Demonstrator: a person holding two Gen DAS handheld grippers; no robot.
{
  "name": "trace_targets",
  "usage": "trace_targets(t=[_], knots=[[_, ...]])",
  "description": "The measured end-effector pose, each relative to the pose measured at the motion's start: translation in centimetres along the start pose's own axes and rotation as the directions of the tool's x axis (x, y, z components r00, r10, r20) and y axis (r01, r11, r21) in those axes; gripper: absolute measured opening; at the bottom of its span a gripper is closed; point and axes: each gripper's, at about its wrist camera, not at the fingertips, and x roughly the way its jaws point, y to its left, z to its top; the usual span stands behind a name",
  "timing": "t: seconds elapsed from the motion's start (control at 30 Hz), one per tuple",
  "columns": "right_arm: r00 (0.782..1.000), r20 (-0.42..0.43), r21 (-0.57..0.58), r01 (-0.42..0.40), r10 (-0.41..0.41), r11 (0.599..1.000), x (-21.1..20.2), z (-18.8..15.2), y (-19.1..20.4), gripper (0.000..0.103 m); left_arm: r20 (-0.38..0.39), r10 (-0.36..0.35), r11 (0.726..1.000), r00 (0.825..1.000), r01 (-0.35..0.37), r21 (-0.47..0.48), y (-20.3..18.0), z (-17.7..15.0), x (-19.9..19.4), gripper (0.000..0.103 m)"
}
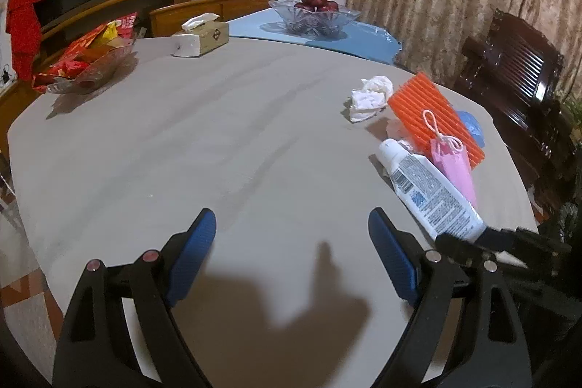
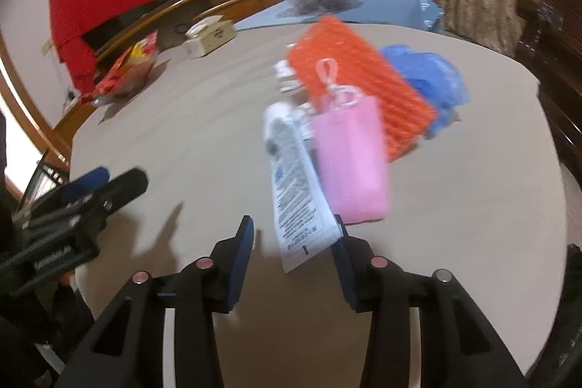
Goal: Collect trash
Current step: 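Move both tools back over the table toward the pink bag and white tube, then grasp the pink mesh bag with the right gripper while the left gripper grasps the white tube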
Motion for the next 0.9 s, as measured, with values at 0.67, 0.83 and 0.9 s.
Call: trace_targets(t=[0.67, 0.83, 0.9], knots=[[0.99, 0.029, 0.114, 0.131, -0.135, 0.985, -1.2, 1.5, -5.3, 0.043, 0.005, -0.028, 0.999, 1.0, 0.028, 0.016, -2.4, 0.4, 0.2, 0.083], [0.992, 0.001, 0.086, 0.123, -0.124, 0.989, 1.3, 2.3, -4.6, 0.039, 0.006, -0.032, 0.999, 0.999, 0.032, 0.023, -2.9, 0.7, 0.5, 0.083], [0.994, 0.001, 0.074, 0.113, -0.113, 0.991, 1.6, 2.5, -4.3, 0.03, 0.004, -0.035, 0.999, 0.999, 0.035, 0.022, -3.0, 0.8, 0.7, 0.083]])
